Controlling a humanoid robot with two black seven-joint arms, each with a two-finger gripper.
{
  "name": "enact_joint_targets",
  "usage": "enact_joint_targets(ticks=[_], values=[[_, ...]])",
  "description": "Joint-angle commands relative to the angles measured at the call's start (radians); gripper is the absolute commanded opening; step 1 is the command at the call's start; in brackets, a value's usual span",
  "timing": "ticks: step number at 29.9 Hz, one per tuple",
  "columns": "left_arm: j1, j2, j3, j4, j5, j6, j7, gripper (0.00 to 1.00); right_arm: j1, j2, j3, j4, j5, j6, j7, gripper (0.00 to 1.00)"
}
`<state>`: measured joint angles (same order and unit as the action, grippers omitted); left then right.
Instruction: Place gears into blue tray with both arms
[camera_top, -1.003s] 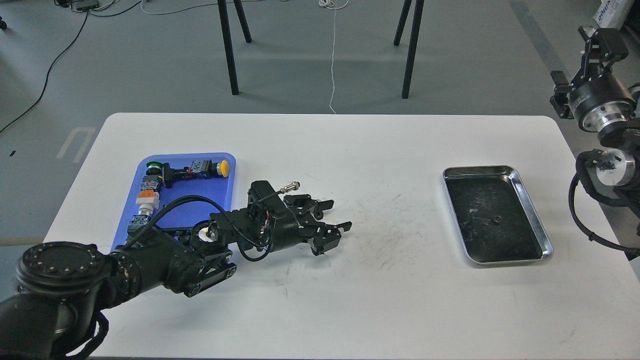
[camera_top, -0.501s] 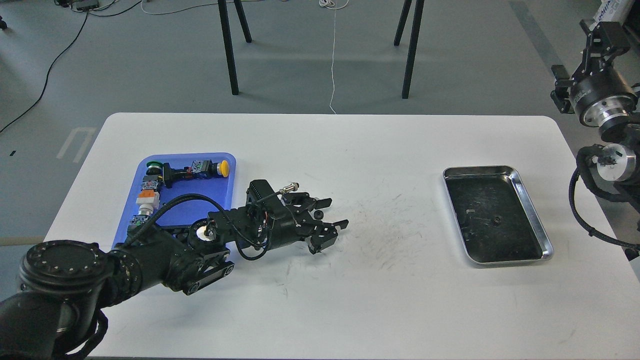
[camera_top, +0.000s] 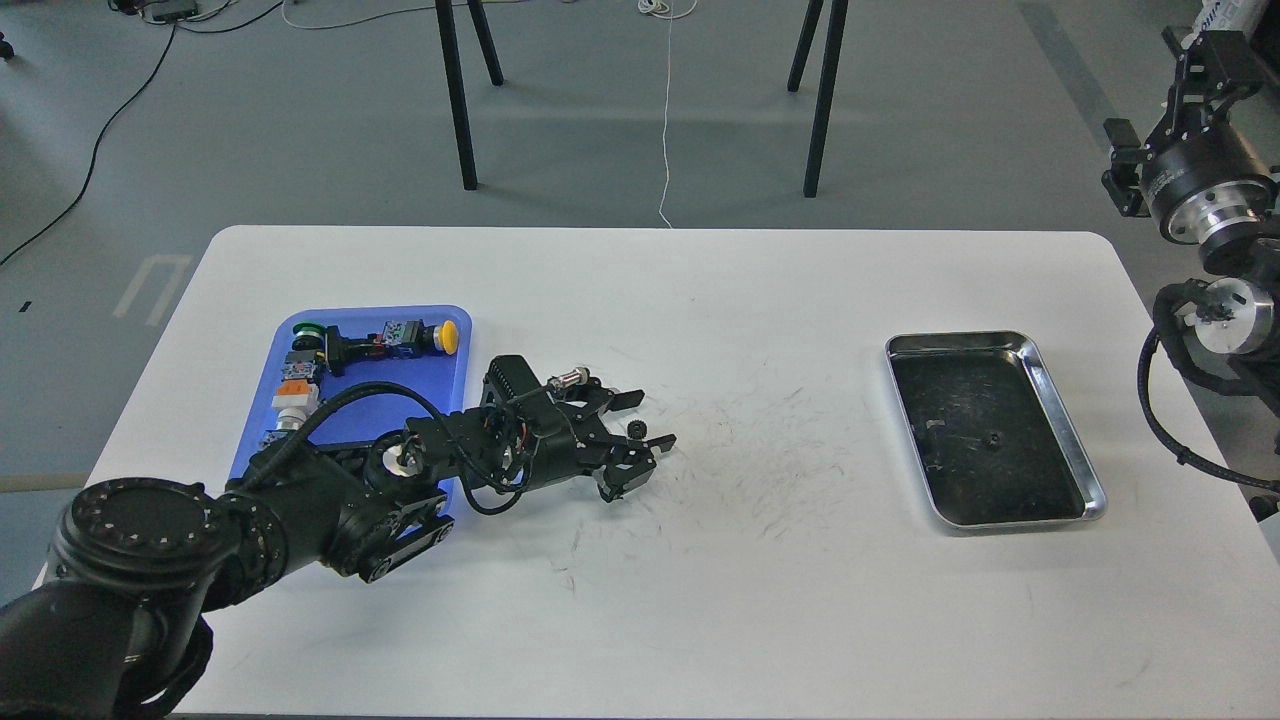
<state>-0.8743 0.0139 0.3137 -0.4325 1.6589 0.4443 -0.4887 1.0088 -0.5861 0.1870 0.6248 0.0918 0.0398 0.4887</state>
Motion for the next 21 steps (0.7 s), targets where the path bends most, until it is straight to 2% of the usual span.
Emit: enact_joint_targets(ticks=[1, 5, 15, 21], values=[[-0.002, 0.000, 0.015, 0.006, 0.001, 0.002, 0.000, 0.64, 0.001, 0.000, 0.000, 0.001, 0.000, 0.000, 0.000, 0.98], [-0.002, 0.000, 0.034, 0.020, 0.002, 0.002, 0.000, 0.63, 0.001, 0.000, 0.000, 0.003, 0.000, 0.000, 0.000, 0.98], [-0.006, 0.000, 0.056, 0.040, 0.007, 0.002, 0.000, 0.51, 0.008, 0.002, 0.000, 0.012, 0.000, -0.009, 0.000, 0.98], [-0.005, 0.000, 0.058, 0.043, 0.008, 0.002, 0.000, 0.48, 0.008, 0.003, 0.000, 0.013, 0.000, -0.014, 0.000, 0.98]])
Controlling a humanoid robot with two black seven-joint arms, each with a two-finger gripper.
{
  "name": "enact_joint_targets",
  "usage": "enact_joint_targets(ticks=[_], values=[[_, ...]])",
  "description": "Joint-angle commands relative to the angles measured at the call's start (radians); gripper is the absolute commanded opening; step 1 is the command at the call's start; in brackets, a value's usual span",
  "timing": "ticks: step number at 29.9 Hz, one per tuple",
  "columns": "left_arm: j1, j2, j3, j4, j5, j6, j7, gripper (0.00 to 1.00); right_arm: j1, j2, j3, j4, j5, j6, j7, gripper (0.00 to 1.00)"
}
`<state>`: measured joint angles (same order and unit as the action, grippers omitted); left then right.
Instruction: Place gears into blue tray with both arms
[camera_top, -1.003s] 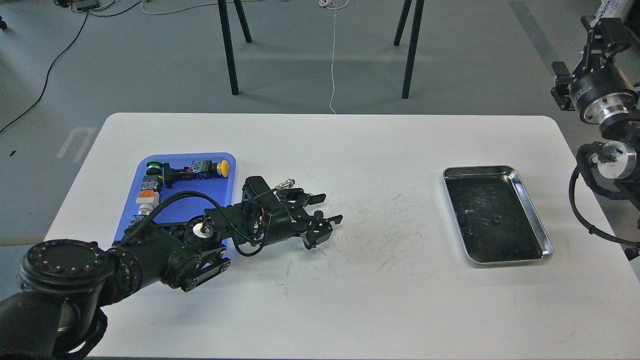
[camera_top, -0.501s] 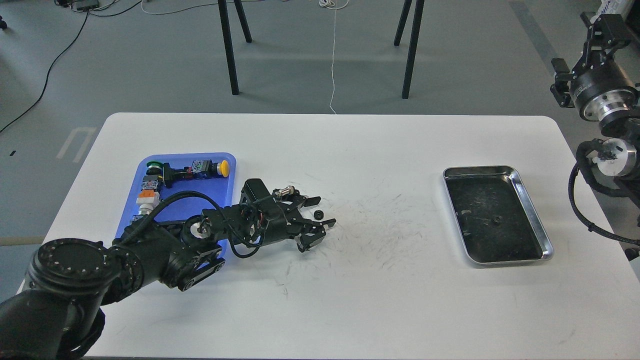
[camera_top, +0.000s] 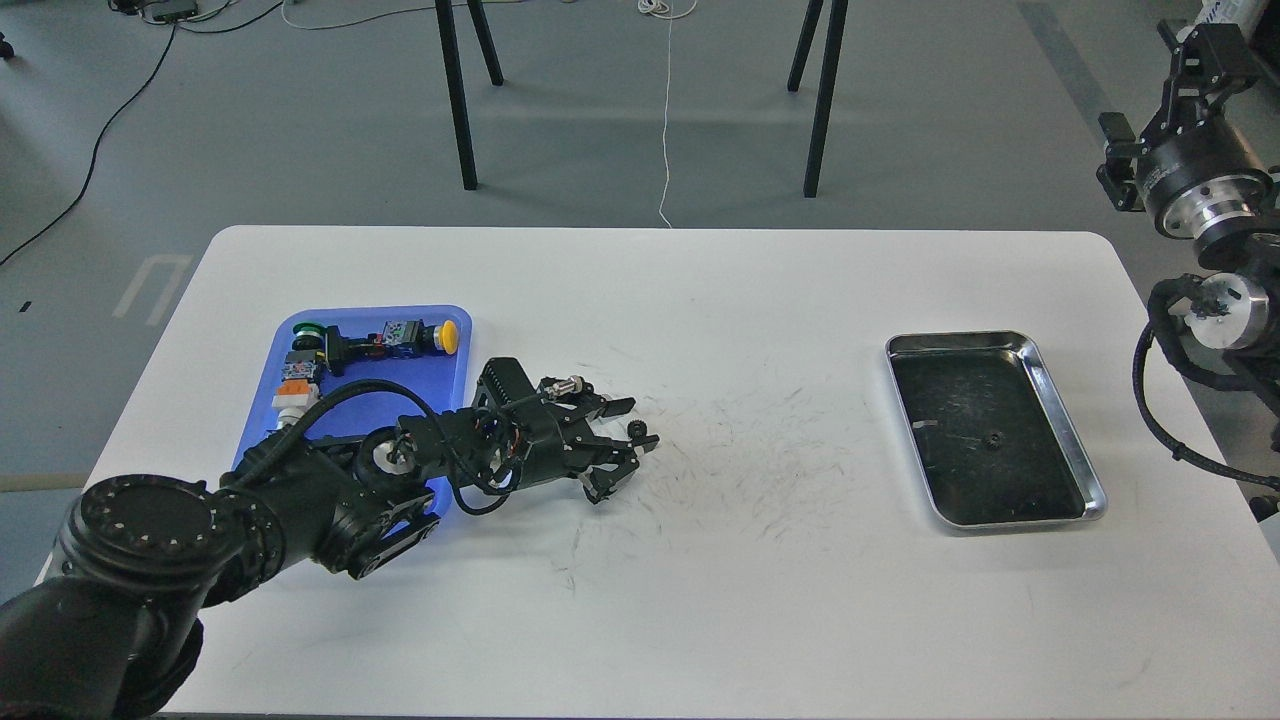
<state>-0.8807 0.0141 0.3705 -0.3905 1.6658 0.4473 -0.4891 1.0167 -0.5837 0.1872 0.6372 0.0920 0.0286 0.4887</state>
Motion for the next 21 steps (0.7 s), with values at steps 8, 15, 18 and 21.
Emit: enact_joint_targets(ticks=[8, 15, 18, 21], values=[[0.002, 0.003, 0.059, 0.008, 0.005, 0.002, 0.000, 0.45, 0.002, -0.002, 0.000, 0.001, 0.000, -0.003, 0.000, 0.98], [0.003, 0.003, 0.062, 0.009, 0.006, 0.002, 0.000, 0.40, 0.000, -0.002, 0.000, 0.001, -0.001, -0.003, 0.000, 0.98], [0.003, 0.003, 0.062, 0.009, 0.006, 0.001, 0.000, 0.38, -0.001, -0.001, 0.000, 0.002, -0.003, -0.003, 0.000, 0.98], [0.003, 0.001, 0.062, 0.009, 0.006, 0.001, 0.000, 0.36, -0.010, 0.007, -0.002, 0.002, -0.003, -0.003, 0.000, 0.98]])
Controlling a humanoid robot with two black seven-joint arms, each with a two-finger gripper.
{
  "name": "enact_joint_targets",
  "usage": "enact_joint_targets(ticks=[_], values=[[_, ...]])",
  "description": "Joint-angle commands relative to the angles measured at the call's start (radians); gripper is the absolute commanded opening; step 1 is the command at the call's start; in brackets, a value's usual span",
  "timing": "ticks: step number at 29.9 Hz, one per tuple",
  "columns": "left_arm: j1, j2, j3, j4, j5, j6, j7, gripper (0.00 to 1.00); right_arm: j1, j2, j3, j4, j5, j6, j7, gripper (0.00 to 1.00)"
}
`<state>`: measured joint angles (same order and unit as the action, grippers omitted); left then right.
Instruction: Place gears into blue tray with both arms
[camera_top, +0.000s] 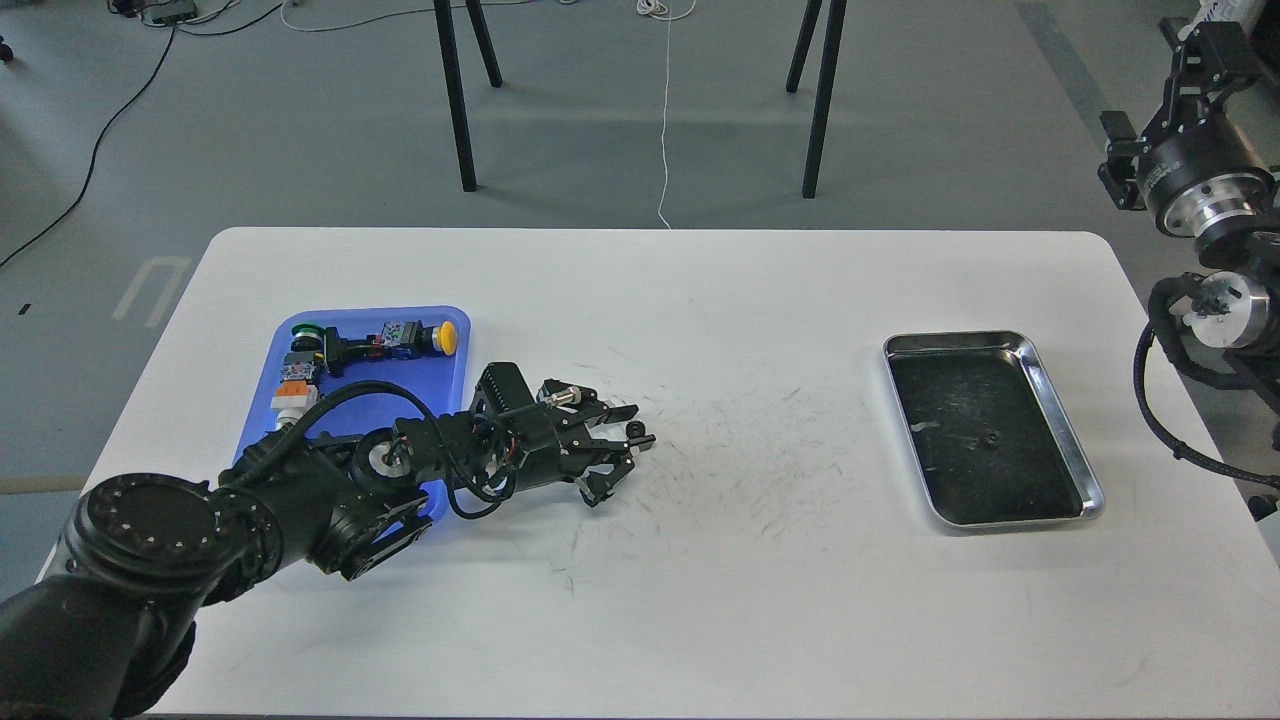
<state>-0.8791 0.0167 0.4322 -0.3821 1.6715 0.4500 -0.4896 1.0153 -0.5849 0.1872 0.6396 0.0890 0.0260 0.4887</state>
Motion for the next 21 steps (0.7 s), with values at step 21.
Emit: enact_joint_targets(ticks=[21], values=[[0.002, -0.003, -0.003, 0.000, -0.016, -0.002, 0.001, 0.24, -0.049, 0.027, -0.041, 0.022, -0.005, 0.002, 0.000, 0.98]])
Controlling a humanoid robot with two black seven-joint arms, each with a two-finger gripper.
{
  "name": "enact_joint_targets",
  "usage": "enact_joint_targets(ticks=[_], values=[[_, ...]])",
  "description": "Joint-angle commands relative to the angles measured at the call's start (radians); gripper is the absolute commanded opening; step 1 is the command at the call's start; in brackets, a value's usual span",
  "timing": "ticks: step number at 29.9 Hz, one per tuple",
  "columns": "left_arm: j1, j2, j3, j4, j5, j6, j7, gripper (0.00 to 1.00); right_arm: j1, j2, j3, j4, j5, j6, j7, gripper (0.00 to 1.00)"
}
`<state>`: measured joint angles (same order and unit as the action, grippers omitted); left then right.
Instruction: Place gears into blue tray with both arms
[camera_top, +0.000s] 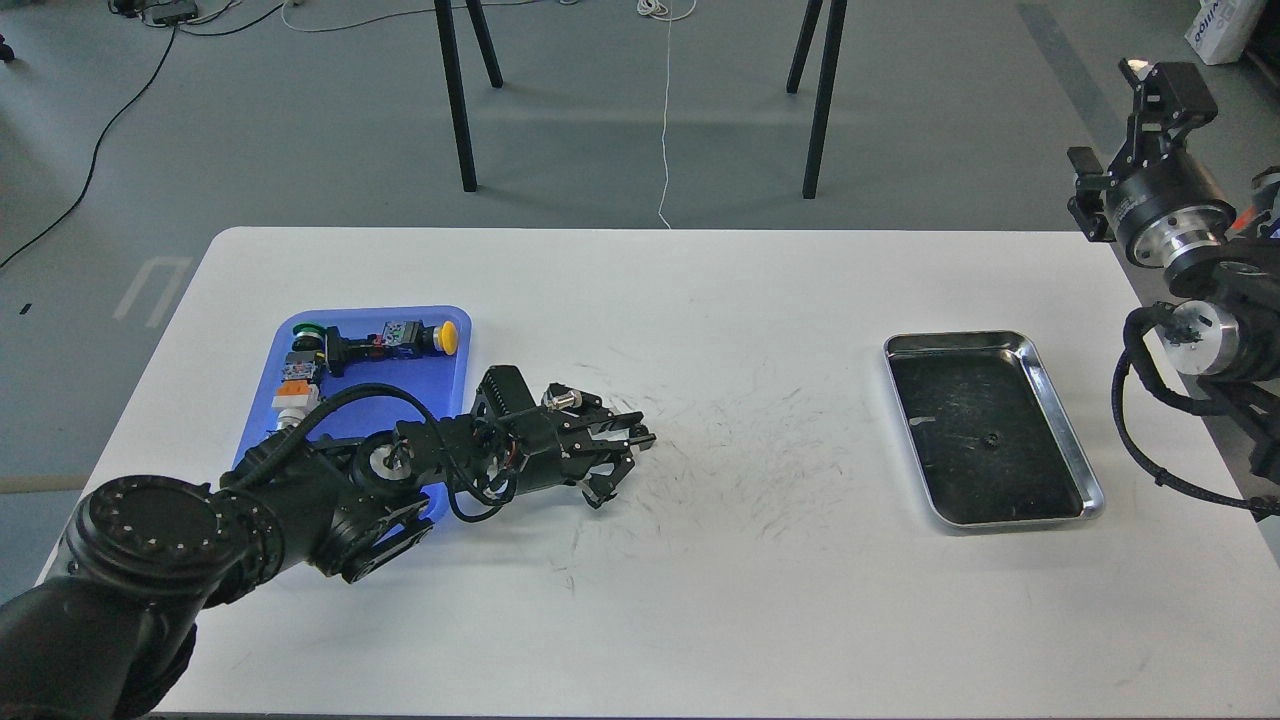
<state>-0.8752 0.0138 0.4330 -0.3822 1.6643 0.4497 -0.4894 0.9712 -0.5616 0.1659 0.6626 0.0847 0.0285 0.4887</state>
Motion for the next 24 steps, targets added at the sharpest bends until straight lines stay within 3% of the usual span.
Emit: enact_joint_targets(ticks=[1, 24], values=[[-0.004, 0.000, -0.005, 0.000, -0.011, -0.002, 0.001, 0.24, -0.005, 0.003, -0.022, -0.001, 0.000, -0.001, 0.000, 0.98], [-0.107, 0.008, -0.051, -0.029, -0.210, -0.016, 0.001, 0.24, -0.012, 0.016, -0.023, 0.012, 0.001, 0.002, 0.000, 0.98]])
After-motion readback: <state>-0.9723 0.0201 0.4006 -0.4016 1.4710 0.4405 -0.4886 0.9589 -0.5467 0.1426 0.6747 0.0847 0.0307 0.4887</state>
